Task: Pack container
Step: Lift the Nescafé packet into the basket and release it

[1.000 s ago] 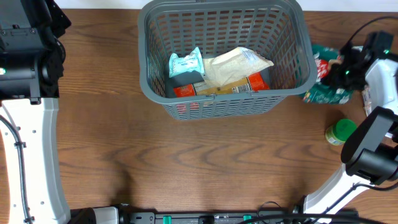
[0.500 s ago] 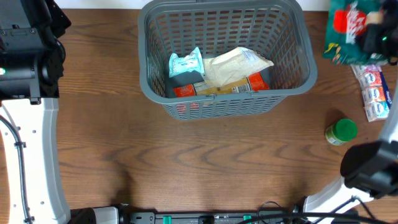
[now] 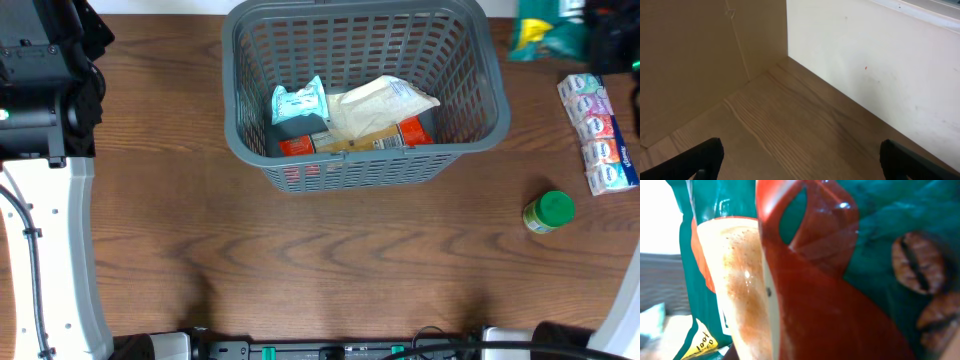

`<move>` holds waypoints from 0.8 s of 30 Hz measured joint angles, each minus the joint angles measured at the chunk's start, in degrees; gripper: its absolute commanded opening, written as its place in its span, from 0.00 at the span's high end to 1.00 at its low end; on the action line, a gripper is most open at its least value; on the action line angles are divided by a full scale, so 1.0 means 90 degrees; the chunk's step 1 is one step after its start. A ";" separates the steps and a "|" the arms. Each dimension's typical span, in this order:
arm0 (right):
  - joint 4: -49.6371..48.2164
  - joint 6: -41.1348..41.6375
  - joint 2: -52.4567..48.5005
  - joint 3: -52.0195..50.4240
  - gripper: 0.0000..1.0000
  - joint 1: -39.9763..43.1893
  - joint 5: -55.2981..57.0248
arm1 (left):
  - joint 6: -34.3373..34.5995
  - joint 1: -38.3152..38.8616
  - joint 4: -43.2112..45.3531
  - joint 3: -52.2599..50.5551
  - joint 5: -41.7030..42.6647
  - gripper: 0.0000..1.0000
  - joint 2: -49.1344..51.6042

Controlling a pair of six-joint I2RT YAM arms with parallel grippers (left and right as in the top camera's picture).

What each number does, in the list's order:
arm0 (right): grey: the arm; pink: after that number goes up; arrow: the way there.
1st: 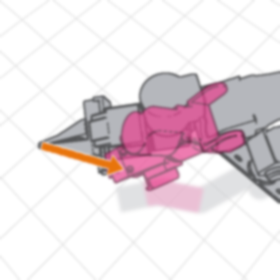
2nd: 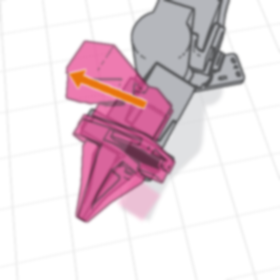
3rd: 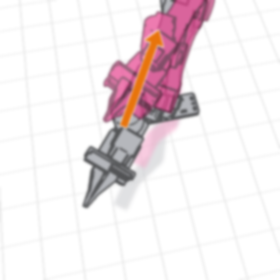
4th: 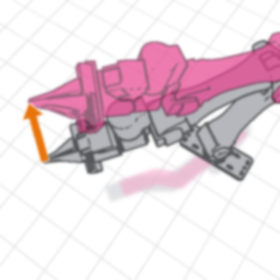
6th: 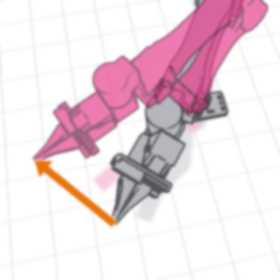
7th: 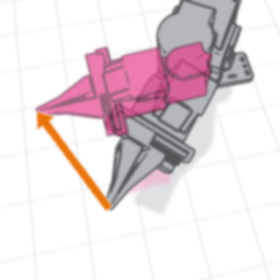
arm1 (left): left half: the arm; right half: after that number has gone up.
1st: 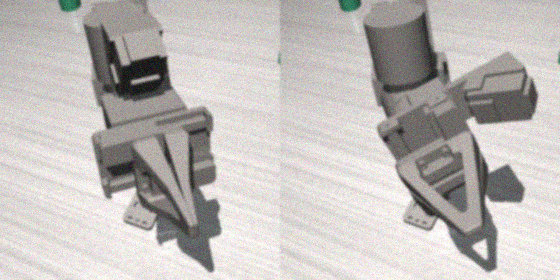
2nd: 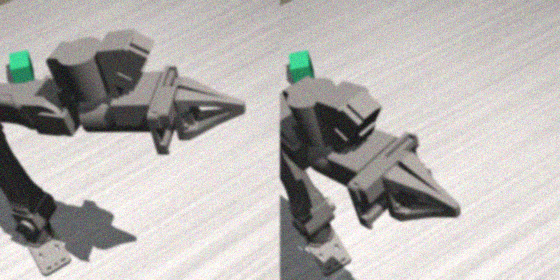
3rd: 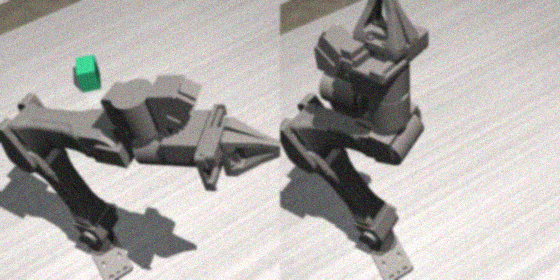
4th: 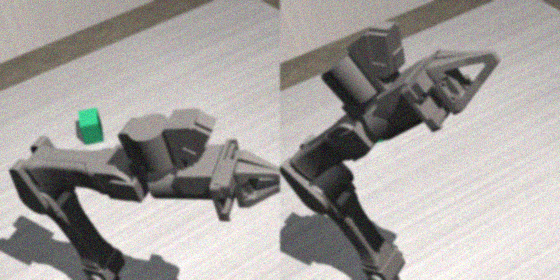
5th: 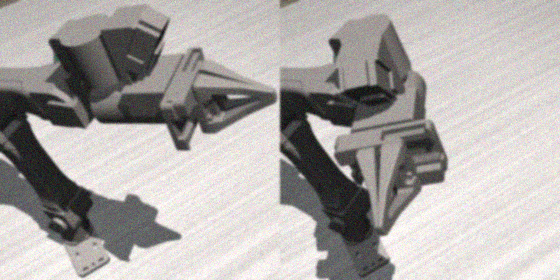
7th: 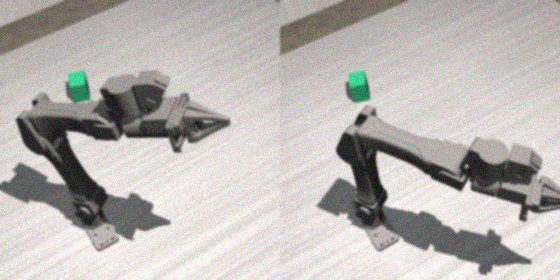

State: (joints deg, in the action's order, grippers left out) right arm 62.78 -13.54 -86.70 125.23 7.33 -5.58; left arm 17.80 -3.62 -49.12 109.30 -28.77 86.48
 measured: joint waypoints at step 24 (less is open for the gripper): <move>0.1739 0.0617 -0.1821 0.0029 0.99 -0.2319 0.0250 | 0.0000 0.0002 0.0000 0.0000 0.0000 0.01 0.0000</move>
State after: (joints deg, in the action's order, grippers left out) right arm 78.43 -7.99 -103.09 125.49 -13.54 -3.33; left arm 17.80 -3.60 -49.12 109.30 -28.77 86.48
